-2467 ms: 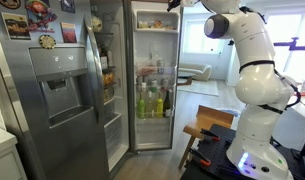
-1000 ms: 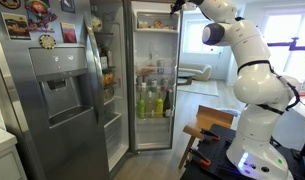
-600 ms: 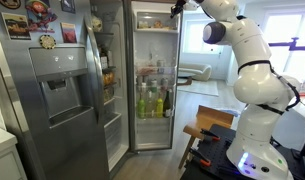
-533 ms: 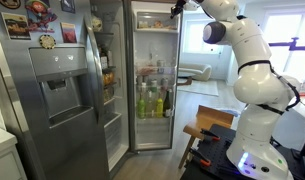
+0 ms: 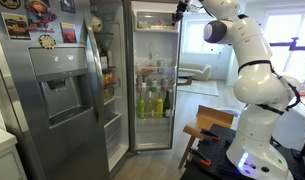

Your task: Close the lid of the top compartment of the fridge door

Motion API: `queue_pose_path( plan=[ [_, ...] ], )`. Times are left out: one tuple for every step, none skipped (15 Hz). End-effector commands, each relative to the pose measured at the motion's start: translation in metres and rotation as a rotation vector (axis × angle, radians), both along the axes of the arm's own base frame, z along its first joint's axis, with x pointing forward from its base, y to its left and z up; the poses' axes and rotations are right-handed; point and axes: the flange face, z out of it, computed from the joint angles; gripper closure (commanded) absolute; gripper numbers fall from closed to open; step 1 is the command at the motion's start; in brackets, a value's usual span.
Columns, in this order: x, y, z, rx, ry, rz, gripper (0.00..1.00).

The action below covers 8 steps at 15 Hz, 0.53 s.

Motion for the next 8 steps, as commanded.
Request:
queue_pose_path(
  plan=[
    [-0.033, 0.020, 0.010, 0.024, 0.148, 0.133, 1.00],
    [-0.044, 0.026, 0.013, 0.027, 0.191, 0.177, 1.00],
    [-0.054, 0.030, 0.016, 0.024, 0.228, 0.212, 1.00],
    [-0.064, 0.035, 0.019, 0.021, 0.268, 0.249, 1.00],
    [-0.075, 0.039, 0.021, 0.018, 0.304, 0.283, 1.00],
    [-0.086, 0.042, 0.025, 0.013, 0.338, 0.315, 1.00],
    [-0.095, 0.045, 0.027, 0.008, 0.370, 0.344, 1.00],
    [-0.105, 0.047, 0.030, -0.003, 0.398, 0.366, 1.00]
  ],
)
